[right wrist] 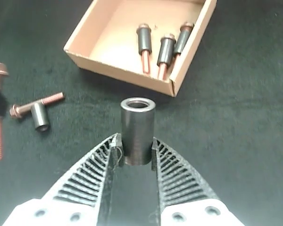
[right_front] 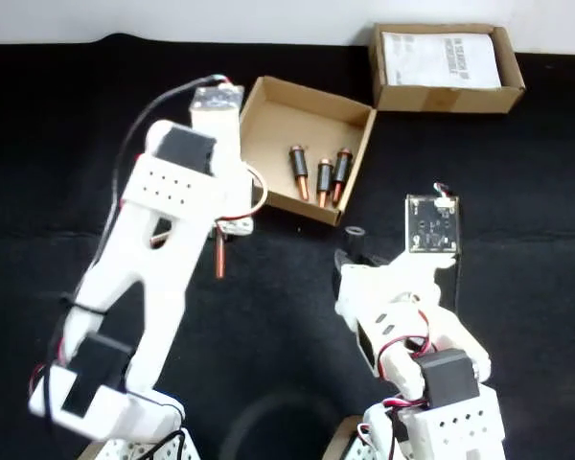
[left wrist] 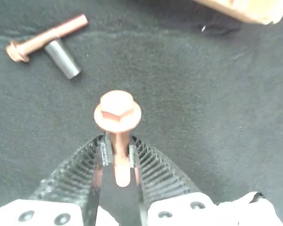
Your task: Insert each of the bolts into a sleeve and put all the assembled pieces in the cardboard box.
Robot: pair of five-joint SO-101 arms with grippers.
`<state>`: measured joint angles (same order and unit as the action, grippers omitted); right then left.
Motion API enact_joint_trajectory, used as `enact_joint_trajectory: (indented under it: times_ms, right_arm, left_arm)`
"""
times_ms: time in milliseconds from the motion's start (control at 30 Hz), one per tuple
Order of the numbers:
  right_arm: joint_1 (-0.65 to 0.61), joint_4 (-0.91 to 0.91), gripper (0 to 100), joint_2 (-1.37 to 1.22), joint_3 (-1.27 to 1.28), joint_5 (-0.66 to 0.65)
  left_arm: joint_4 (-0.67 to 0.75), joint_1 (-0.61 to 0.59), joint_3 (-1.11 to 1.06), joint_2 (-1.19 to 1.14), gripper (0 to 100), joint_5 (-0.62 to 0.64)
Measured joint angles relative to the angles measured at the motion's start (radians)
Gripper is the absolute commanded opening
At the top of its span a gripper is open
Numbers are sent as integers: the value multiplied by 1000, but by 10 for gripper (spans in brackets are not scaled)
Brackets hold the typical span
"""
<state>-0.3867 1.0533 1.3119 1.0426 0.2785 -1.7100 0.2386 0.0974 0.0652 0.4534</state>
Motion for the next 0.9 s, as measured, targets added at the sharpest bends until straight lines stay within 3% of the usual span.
enact_joint_trajectory:
  times_ms: [267,600,900]
  right_arm:
    - [-44,-178,6,0,112,0]
    - [-74,-519,6,0,333,0]
    - [-75,-761,6,-2,482,0]
  left_arm:
    - [28,3,-14,43,8,2]
    - [259,2,-104,43,8,2]
    - [373,2,-104,43,8,3]
